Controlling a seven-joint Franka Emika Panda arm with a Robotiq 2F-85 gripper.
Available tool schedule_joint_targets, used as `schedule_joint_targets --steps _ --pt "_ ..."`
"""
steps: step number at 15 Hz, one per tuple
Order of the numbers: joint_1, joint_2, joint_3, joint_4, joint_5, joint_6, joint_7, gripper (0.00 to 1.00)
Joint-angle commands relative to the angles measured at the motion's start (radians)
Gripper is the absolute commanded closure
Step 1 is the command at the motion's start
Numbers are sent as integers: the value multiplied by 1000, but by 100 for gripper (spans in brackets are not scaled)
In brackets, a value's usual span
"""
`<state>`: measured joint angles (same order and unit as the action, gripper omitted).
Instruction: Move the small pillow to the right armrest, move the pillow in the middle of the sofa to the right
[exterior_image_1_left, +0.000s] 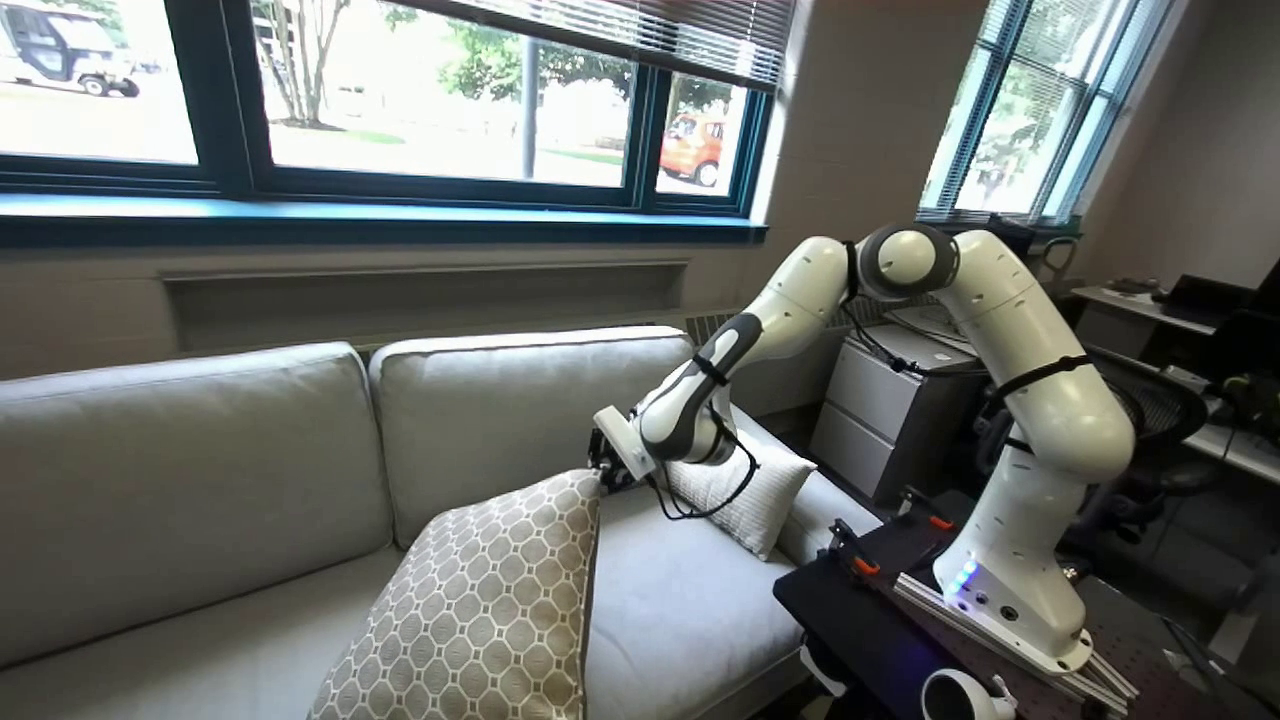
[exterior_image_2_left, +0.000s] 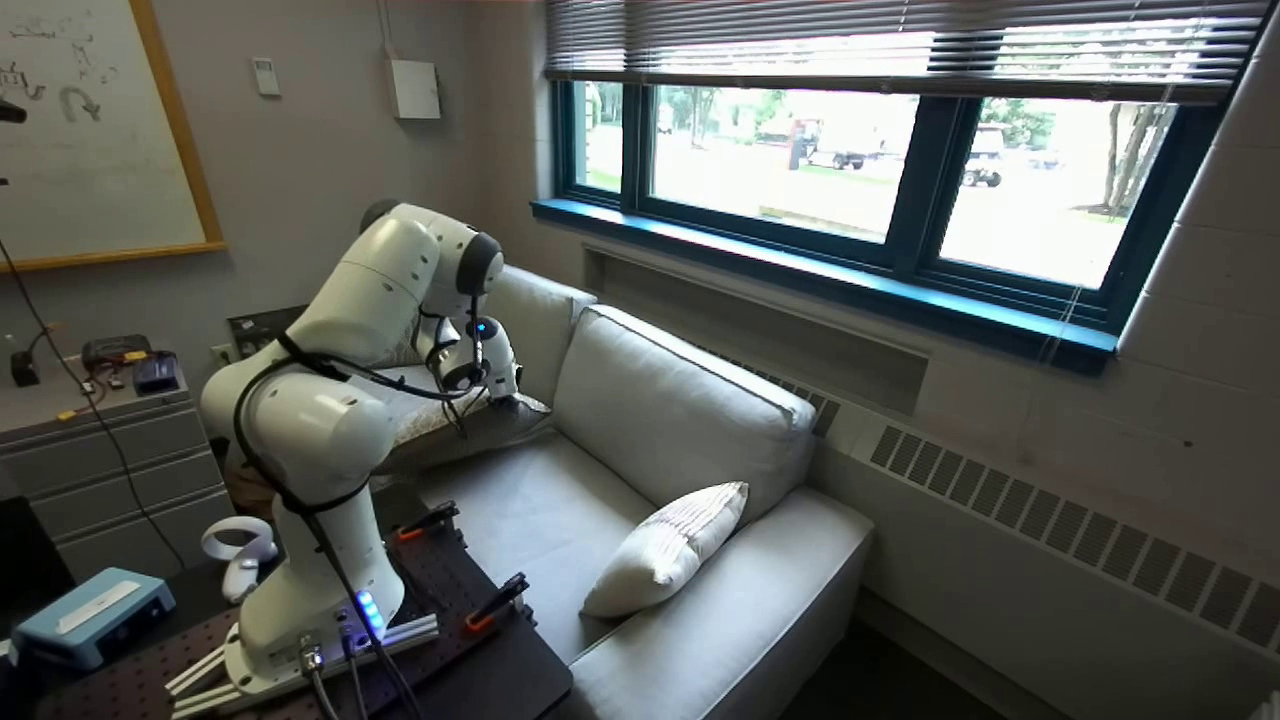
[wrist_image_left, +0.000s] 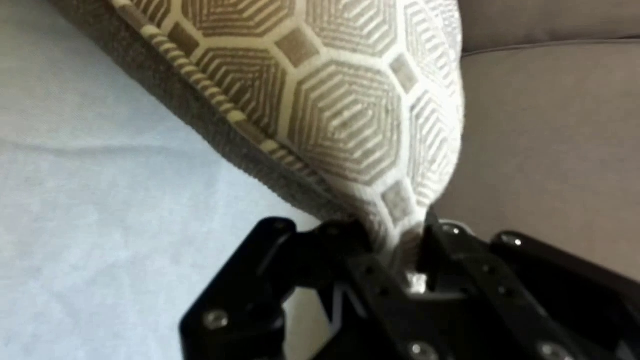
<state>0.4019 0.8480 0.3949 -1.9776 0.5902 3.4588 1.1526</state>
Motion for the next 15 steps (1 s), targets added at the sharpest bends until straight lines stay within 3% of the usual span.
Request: schedule_joint_targets --steps 1,7,12,15 --pt "-47 -219 31 -143 90 -3 55 97" --pt "-74 -491 34 -334 243 -7 97 97" --pt "-31 -716 4 -530 403 -3 93 98" --pt "-21 -847 20 -655 507 -7 99 97"
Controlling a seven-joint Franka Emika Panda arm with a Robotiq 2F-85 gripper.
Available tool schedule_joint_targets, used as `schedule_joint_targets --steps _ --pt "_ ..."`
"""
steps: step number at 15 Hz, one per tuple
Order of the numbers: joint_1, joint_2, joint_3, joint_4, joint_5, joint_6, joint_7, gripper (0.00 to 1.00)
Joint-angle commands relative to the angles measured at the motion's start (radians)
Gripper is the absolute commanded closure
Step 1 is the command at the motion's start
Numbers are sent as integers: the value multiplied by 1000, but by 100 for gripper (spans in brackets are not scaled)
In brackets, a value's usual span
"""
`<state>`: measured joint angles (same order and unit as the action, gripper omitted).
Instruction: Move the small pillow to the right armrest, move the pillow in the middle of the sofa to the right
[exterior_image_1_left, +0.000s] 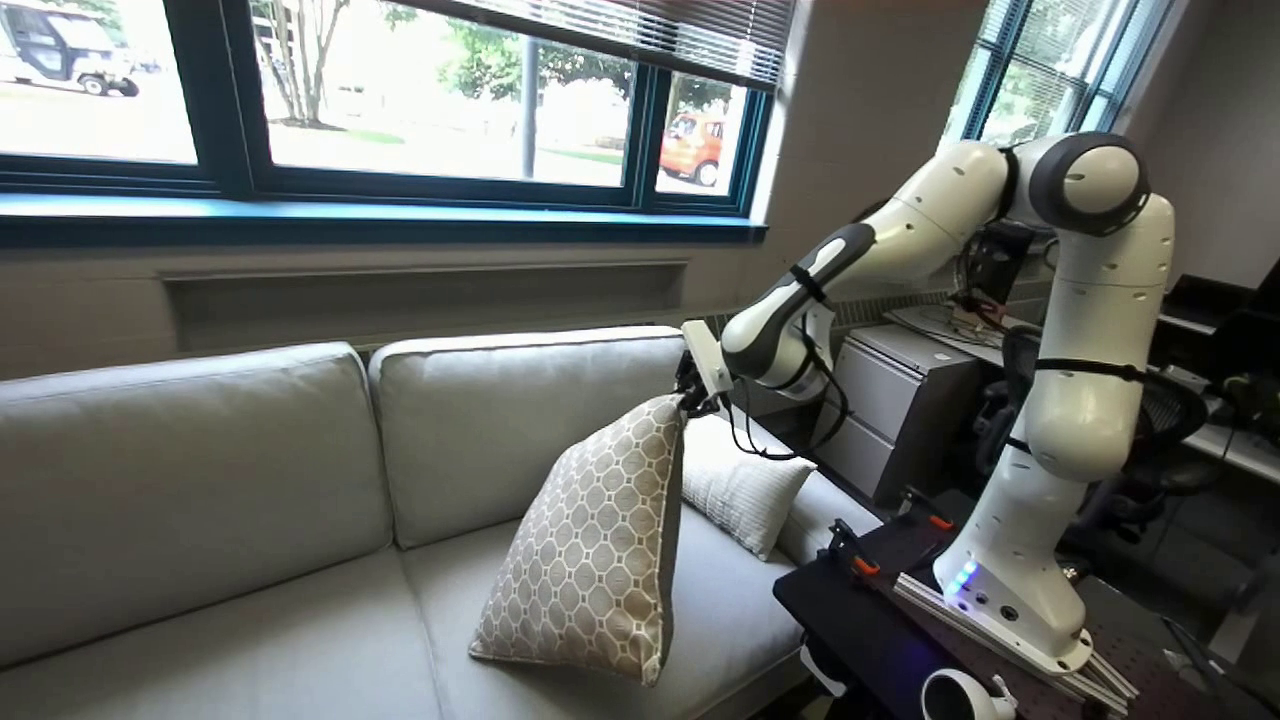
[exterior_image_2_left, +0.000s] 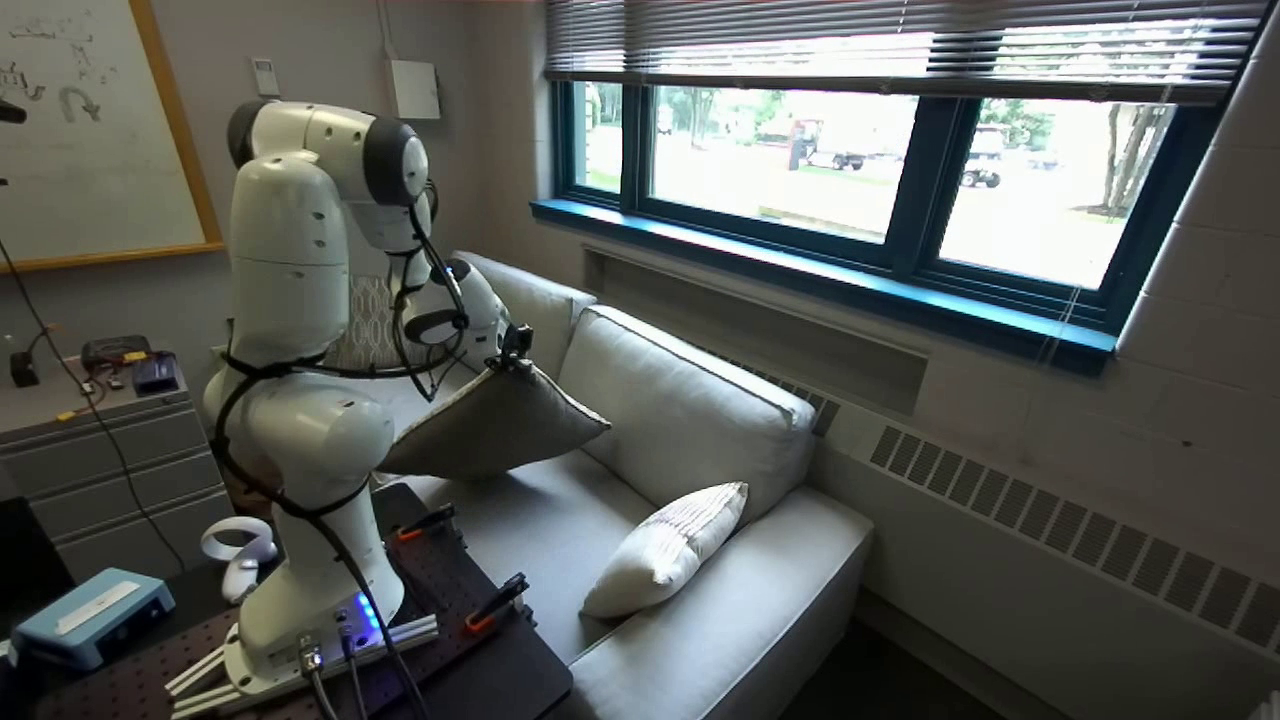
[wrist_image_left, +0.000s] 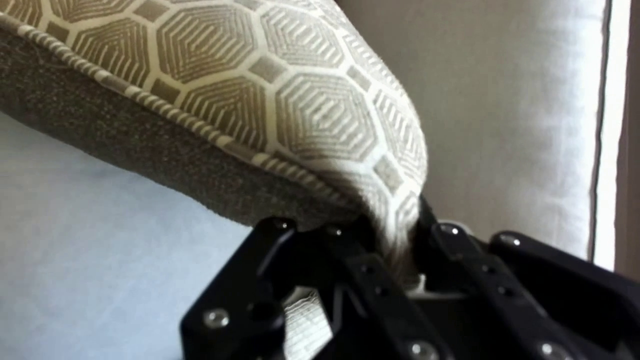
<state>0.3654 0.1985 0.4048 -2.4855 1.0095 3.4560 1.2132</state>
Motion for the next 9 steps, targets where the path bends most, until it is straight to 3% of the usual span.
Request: schedule_joint_targets --steps 1,6,7,9 --pt "-7 -241 40 -193 96 -4 67 97" --pt "54 -442 31 -365 265 -35 63 97" --pt "48 -392 34 -309 352 -11 -43 97" --pt "37 -377 41 -315 396 17 -109 98"
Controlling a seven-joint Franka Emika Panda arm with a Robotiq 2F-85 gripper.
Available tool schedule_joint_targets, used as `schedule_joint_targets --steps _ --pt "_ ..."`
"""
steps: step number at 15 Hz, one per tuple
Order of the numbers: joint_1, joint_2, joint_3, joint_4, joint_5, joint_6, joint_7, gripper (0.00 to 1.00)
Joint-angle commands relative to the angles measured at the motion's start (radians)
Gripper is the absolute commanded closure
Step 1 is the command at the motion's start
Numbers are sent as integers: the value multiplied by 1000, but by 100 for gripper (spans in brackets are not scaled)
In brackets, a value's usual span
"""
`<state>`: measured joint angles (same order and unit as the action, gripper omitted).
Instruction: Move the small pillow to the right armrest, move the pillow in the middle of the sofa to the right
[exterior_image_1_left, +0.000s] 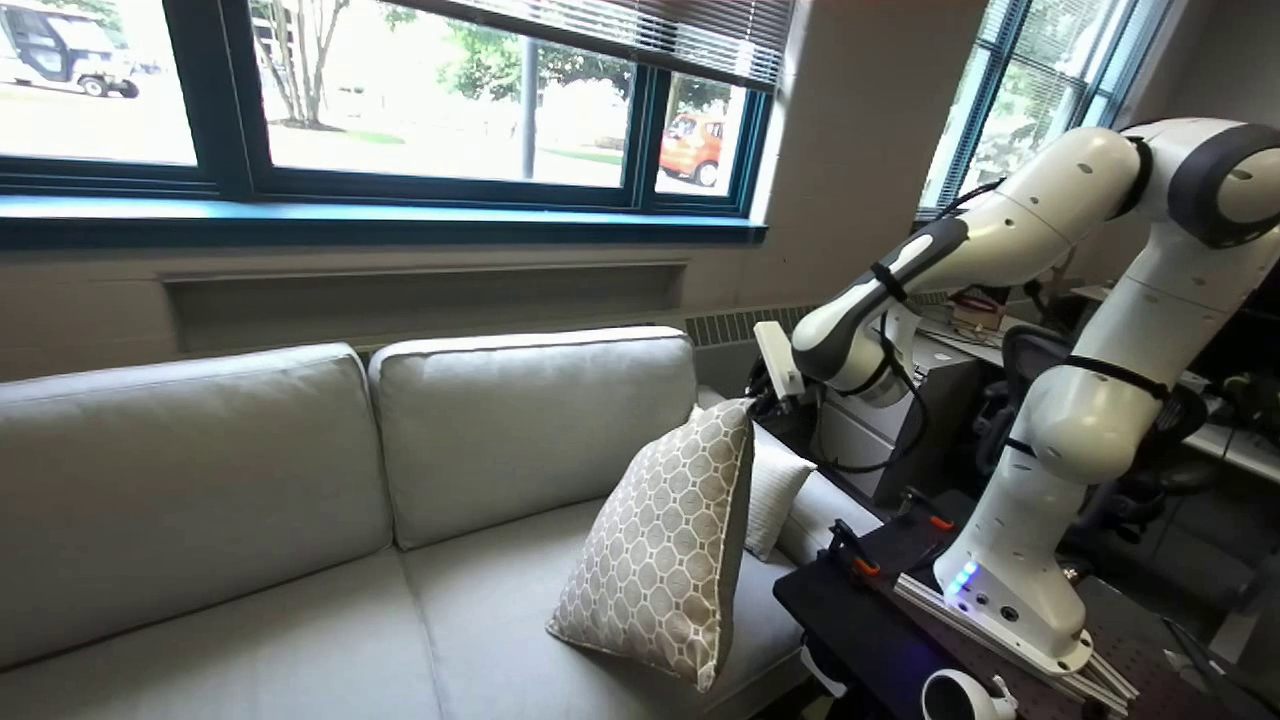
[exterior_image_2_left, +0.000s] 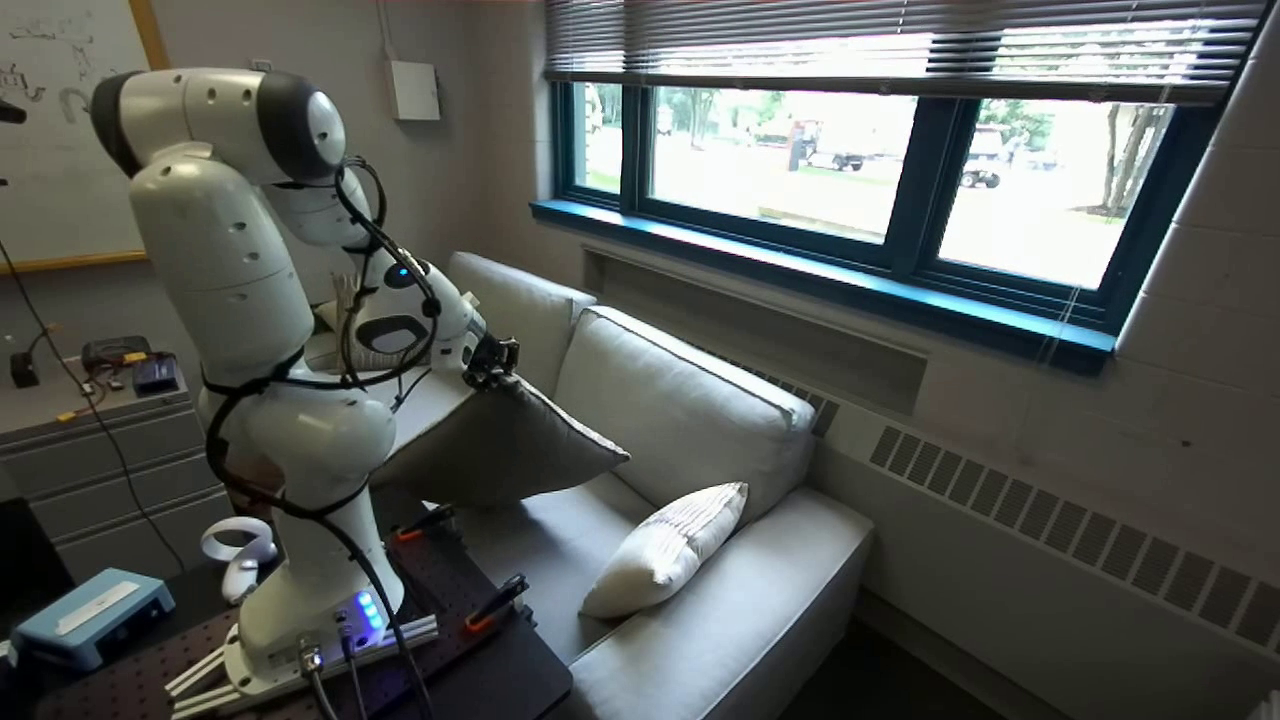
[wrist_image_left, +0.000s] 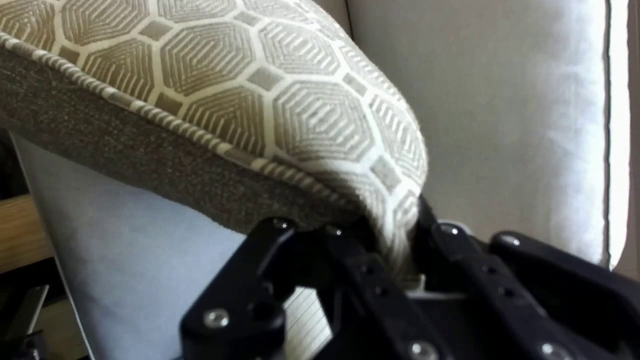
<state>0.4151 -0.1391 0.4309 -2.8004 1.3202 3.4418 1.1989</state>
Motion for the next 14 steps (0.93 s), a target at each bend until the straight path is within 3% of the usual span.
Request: schedule_joint_targets --steps 1,3,4,7,12,14 --pt "-22 -29 15 0 90 41 -118 98" --pt "-81 3 22 47 106 15 -238 98" --pt "-67 44 2 92 83 6 -291 98" --pt "-116 97 -29 164 12 -69 -437 98" --pt "-194 40 -183 196 -98 -245 -482 98" --pt "-251 13 -228 196 -190 -325 -439 98"
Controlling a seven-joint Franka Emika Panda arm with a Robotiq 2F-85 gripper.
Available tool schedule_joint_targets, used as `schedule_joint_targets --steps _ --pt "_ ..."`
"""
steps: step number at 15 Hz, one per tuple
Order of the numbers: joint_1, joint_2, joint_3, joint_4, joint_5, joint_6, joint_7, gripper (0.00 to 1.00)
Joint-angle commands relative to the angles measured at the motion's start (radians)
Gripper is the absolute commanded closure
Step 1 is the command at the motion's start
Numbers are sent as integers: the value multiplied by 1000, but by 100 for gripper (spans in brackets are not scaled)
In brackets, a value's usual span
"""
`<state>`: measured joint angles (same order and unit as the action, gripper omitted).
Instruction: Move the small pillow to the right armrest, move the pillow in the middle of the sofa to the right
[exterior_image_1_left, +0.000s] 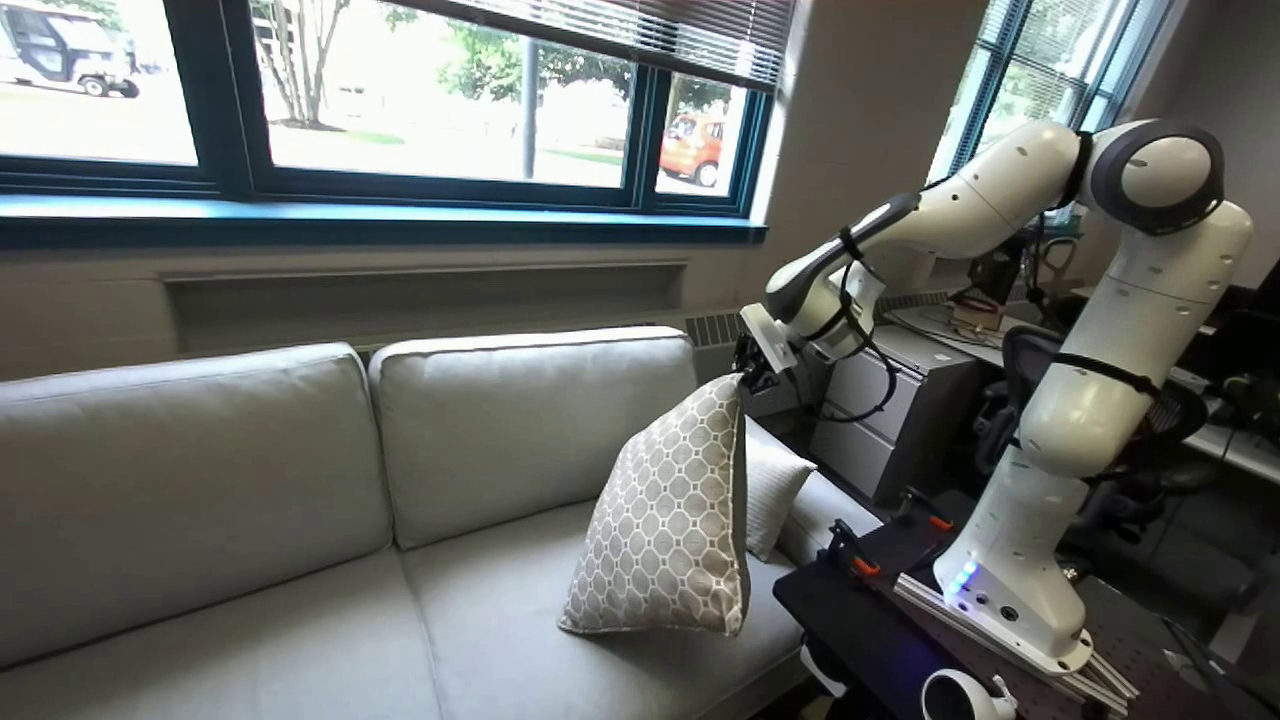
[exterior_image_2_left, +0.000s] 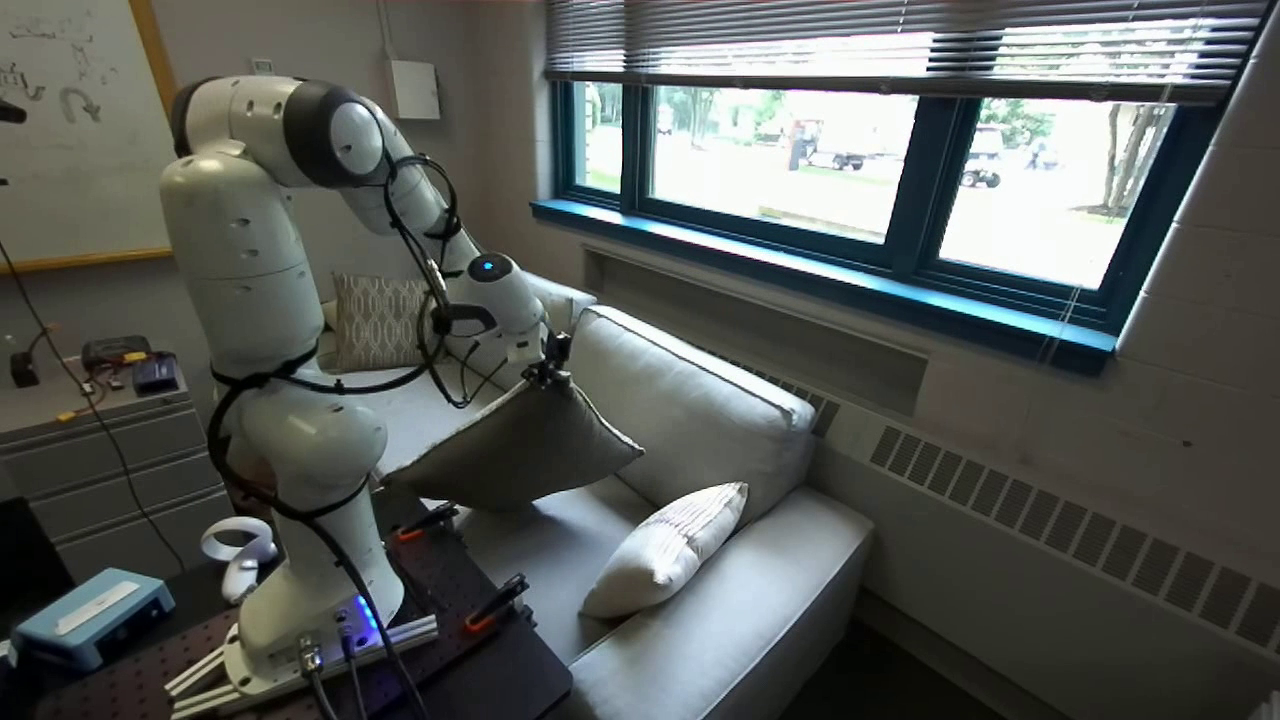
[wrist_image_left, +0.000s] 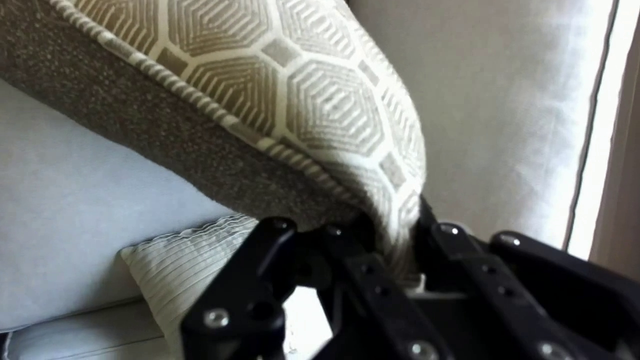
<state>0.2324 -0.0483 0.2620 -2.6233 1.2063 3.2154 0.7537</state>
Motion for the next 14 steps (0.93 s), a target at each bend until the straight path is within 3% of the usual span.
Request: schedule_joint_targets --steps 1,6,9,12,14 --pt "-96 -91 -83 22 -117 -141 14 98" --pt "-247 -159 -194 50 -336 -345 75 98" --pt "-322 -174 -220 84 -469 -430 132 98" --pt "-368 -164 -218 124 -568 -506 183 98" --pt "-343 -141 -233 152 -612 -544 220 98"
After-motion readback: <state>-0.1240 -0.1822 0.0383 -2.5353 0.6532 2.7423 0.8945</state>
